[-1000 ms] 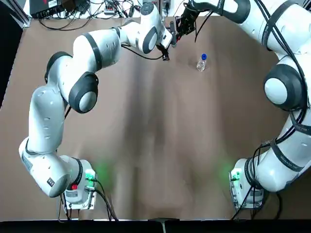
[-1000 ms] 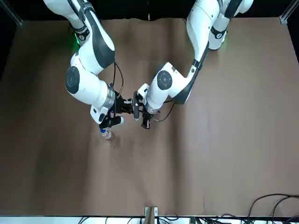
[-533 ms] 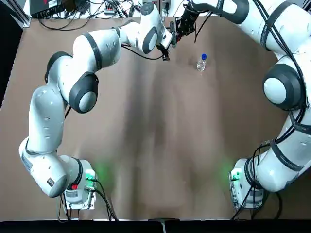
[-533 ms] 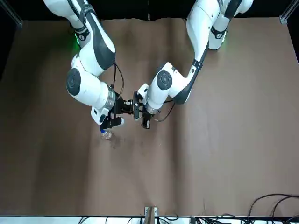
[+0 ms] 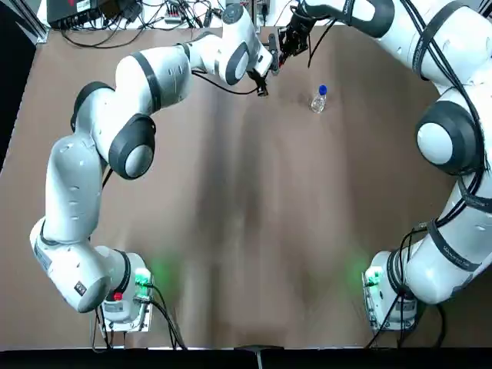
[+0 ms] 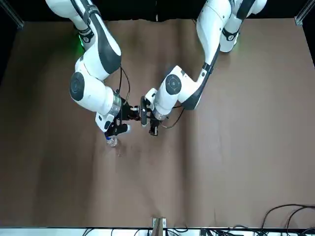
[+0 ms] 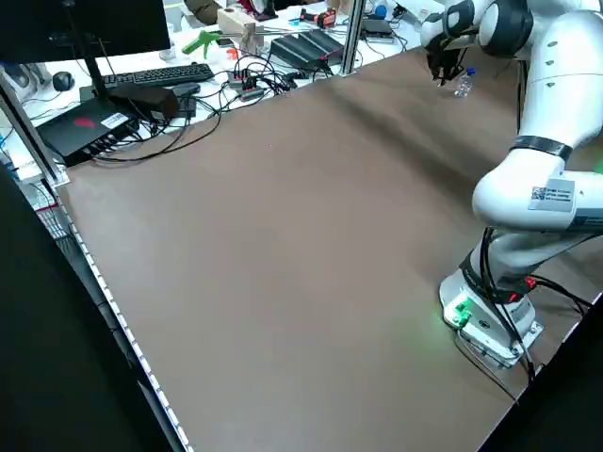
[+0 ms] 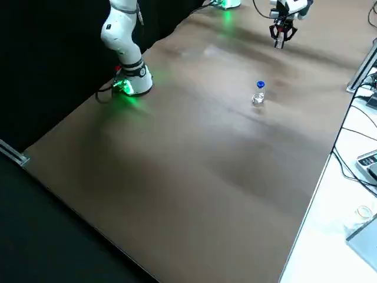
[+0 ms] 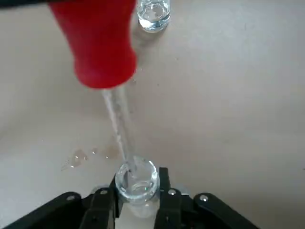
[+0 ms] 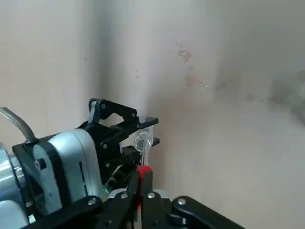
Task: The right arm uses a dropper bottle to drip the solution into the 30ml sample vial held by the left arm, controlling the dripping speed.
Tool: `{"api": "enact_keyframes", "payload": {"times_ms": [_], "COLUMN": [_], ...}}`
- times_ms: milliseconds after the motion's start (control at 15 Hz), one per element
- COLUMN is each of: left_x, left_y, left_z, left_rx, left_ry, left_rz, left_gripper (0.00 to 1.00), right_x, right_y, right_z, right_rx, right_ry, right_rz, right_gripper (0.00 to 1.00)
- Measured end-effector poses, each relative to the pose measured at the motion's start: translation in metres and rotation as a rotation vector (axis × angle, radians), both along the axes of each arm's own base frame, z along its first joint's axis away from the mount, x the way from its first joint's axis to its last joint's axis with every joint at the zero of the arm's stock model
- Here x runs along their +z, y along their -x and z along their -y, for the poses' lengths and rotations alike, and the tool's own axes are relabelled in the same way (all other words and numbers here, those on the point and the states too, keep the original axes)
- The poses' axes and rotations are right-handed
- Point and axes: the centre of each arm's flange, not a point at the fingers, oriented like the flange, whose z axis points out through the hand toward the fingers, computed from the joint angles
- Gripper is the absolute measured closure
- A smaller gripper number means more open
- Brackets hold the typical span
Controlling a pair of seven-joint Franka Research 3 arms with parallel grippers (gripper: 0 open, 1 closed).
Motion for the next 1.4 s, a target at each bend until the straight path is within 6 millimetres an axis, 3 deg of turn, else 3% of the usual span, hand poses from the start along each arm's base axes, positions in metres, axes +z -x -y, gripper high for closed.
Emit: {"api": "enact_keyframes", "payload": {"times_ms": [933,1400], "left_x": [0.001,0.0], "left_y": [-0.001,-0.014], "left_z": [-0.001,-0.014], "left_rx": [0.003,0.025], "left_ry": [0.002,-0.001], "left_rz": [0.004,0.007], "left_gripper": [0.69,0.69], "right_x": [0.006,0.034], "right_y": [-0.01,-0.008], "right_z": [0.017,0.033], "right_rx": [-0.041,-0.041], "right_ry": [-0.037,-0.044], "right_rz": [-0.02,-0.023], "right_gripper": [0.96,0.96]}}
